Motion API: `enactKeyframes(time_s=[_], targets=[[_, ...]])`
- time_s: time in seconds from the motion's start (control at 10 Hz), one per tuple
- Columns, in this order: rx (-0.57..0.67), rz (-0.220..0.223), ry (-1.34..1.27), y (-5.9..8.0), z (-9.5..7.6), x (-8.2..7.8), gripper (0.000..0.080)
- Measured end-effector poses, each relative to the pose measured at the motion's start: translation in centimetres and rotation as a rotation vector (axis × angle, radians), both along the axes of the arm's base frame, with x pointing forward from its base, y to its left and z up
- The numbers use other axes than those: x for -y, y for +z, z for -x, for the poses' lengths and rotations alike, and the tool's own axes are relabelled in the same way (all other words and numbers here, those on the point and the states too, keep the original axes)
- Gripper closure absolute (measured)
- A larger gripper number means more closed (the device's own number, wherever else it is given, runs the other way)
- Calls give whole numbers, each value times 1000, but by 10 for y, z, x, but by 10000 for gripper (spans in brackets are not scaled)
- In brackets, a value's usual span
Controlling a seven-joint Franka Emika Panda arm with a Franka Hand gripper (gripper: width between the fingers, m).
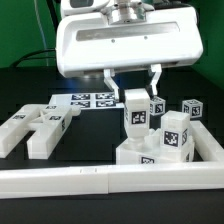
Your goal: Assemble chair
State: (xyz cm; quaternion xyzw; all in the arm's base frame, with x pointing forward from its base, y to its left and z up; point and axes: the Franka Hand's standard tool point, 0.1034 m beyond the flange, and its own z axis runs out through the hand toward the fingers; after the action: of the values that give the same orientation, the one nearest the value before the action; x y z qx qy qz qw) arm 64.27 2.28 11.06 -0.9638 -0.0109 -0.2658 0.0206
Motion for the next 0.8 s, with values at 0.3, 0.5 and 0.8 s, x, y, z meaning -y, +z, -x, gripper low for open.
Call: enactKeyframes(time_s=[0.3, 0.5, 0.8], targets=[[6, 18, 8, -2, 7, 6, 508], [26, 29, 1, -8, 6, 11, 508], [20, 26, 1, -8, 7, 10, 508]])
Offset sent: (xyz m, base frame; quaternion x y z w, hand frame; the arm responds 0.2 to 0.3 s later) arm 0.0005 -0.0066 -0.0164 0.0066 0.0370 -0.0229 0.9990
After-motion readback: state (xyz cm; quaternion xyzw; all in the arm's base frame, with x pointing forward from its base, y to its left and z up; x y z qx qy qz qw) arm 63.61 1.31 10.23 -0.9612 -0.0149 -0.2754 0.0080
